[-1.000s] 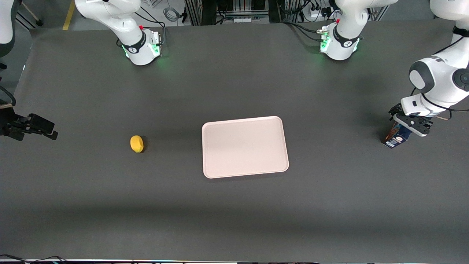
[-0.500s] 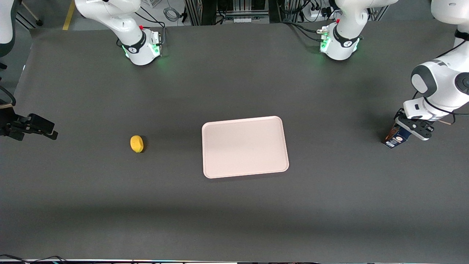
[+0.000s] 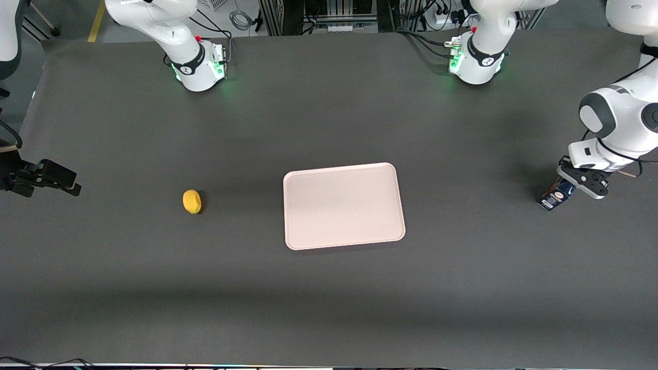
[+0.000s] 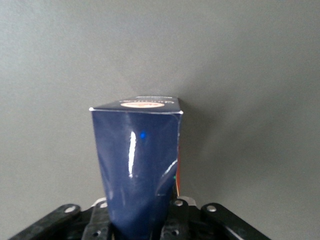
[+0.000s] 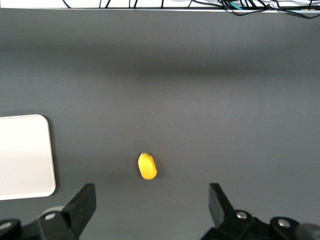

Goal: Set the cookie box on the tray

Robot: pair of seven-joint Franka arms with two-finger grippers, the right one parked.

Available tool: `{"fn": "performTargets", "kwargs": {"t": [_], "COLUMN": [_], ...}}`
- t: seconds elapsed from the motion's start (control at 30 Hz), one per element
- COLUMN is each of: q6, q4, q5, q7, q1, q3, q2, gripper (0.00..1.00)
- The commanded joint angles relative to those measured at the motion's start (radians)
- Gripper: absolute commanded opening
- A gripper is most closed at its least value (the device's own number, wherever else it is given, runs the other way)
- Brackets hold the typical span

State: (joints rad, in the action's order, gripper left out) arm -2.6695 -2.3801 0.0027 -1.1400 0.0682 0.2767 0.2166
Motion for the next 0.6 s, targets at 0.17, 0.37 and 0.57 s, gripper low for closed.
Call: {"fn": "performTargets", "kwargs": {"t": [0.17, 0.37, 0.57], "q6": [0.152, 0.296, 0.486], "q4": [0.131, 0.261, 0.432], "q5": [-0.029, -0.036, -0.049], "q7": [-0.037, -0.041, -0.044], "q1": [-0.001, 0.001, 0.004], "q3": [-0.001, 0.006, 0.015], "q2": [0.0, -0.009, -0.023], "gripper": [0.17, 0.17, 0.18]}}
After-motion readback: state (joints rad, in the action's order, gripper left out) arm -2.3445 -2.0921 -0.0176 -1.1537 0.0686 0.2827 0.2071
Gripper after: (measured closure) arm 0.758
